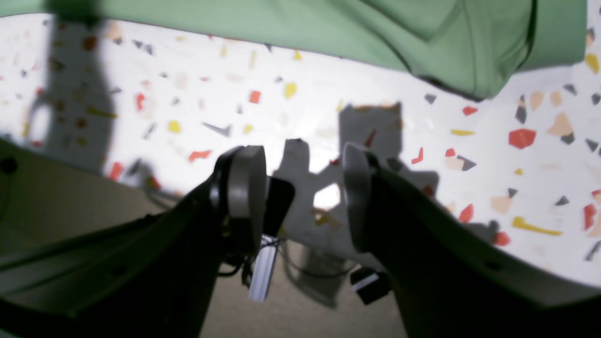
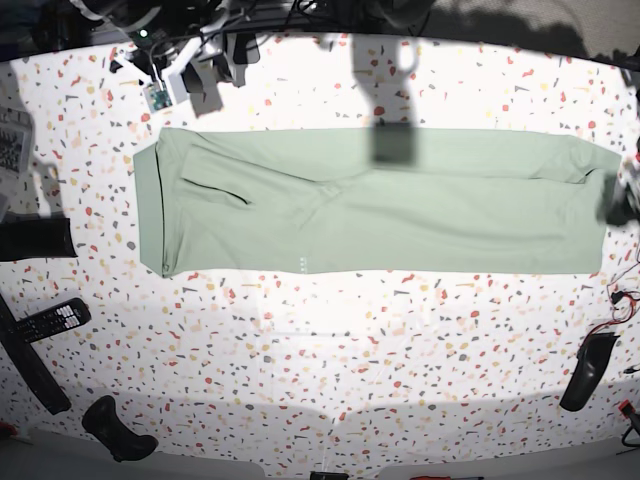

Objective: Fold the T-shirt properly
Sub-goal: 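Release the shirt and raise both grippers away from the fabric, then grasp the end of the folded strip with the left gripper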

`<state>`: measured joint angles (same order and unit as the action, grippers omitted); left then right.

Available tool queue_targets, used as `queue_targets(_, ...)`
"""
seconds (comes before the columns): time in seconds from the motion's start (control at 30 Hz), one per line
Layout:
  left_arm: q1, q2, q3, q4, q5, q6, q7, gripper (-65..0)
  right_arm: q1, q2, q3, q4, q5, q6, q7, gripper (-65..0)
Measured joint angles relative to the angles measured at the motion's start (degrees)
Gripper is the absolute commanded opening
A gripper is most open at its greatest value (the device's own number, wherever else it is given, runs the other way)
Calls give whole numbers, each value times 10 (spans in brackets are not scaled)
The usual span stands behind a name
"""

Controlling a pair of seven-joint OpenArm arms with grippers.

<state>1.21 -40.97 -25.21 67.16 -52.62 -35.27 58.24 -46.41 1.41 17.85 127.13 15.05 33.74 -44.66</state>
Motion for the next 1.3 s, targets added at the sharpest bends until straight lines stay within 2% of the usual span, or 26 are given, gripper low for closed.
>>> queue_targets(0.13,23,2,-4,-1,-2,-8,0,-203,-56,2,0,27,-1,13,-10,-389)
queue_targets(0.23,20,11,-4,-1,-5,-9,-35,-203,-74,3,0,31,0,28,-8,-389)
queue_targets(0.3,21,13,-3,-3,16,-10,-63,-203,-83,10,0,31,0,34,-8,-389)
queue_targets(0.33,18,13,-3,-4,48,-5,-80,-203,-91,17,0,31,10,34,-9,-389)
queue_targets(0.4,3,12,-4,-15,113,69,-96,-203,-104,31,0,31,29,34,-18,-389)
queue_targets(0.43,-6,11,-4,-28,135,90,-106,-203,-106,35,0,31,30,35,-19,-389)
queue_targets(0.53,-29,10,-6,-89,122,93,-87,-203,-101,39,0,31,39,36,-17,-389)
queue_targets(0.57,-36,10,-6,-112,98,76,-74,-203,-99,39,0,31,39,36,-17,-389)
queue_targets(0.63,-46,13,-6,-153,42,12,-51,-203,-100,39,0,31,39,36,-19,-389)
queue_targets(0.7,-61,13,-6,-186,0,-21,-37,-203,-100,47,-1,31,41,36,-19,-389)
queue_targets(0.9,-70,29,-10,-214,-11,-44,-26,-203,-100,66,-1,31,41,36,-19,-389)
queue_targets(1.03,-73,49,-12,-209,-15,-52,23,-203,-100,67,-1,31,41,36,-19,-389)
queue_targets(1.13,-71,73,-11,-211,-62,-57,32,-203,-99,67,-1,31,41,36,-19,-389)
queue_targets(1.23,-73,67,-11,-212,-106,-52,90,-203,-100,67,-1,31,41,36,-22,-389)
queue_targets(1.3,-71,65,-11,-212,-122,-53,100,-203,-99,67,-1,31,41,36,-21,-389)
